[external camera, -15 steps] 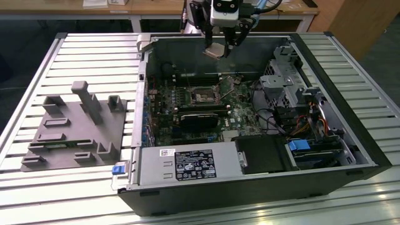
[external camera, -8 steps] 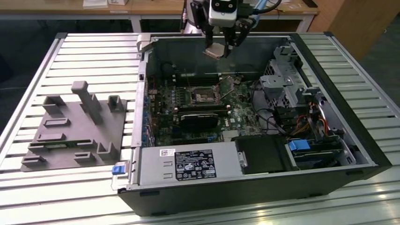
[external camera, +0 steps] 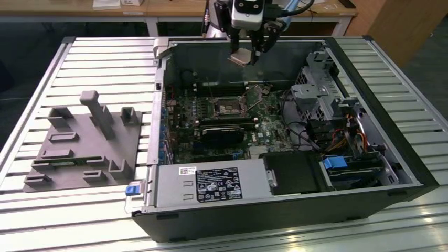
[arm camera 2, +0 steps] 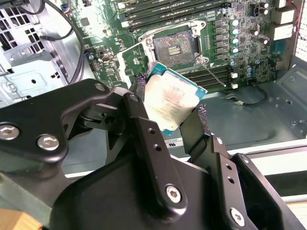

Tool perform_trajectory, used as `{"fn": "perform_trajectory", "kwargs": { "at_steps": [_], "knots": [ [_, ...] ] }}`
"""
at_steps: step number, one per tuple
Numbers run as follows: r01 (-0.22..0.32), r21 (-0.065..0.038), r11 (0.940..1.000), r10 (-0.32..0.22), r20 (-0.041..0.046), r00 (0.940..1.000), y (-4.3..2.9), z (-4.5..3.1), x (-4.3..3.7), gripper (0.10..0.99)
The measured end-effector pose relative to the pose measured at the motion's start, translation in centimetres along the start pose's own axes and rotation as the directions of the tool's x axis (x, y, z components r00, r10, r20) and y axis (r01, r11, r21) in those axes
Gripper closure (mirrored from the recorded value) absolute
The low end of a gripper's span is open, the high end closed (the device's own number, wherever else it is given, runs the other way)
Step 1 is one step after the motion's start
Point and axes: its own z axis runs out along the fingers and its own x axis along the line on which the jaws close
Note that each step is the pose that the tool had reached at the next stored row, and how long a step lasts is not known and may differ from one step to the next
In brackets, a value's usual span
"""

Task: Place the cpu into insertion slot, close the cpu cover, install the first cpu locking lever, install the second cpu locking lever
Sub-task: 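Place the cpu into insertion slot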

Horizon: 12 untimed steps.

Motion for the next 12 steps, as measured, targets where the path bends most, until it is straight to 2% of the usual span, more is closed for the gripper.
{"fn": "perform_trajectory", "kwargs": {
  "at_steps": [12],
  "knots": [
    [-0.066, -0.001, 0.9978, 0.066, 0.0058, 0.9978, 0.00, 0.02, 0.00, 0.549]
  ]
}}
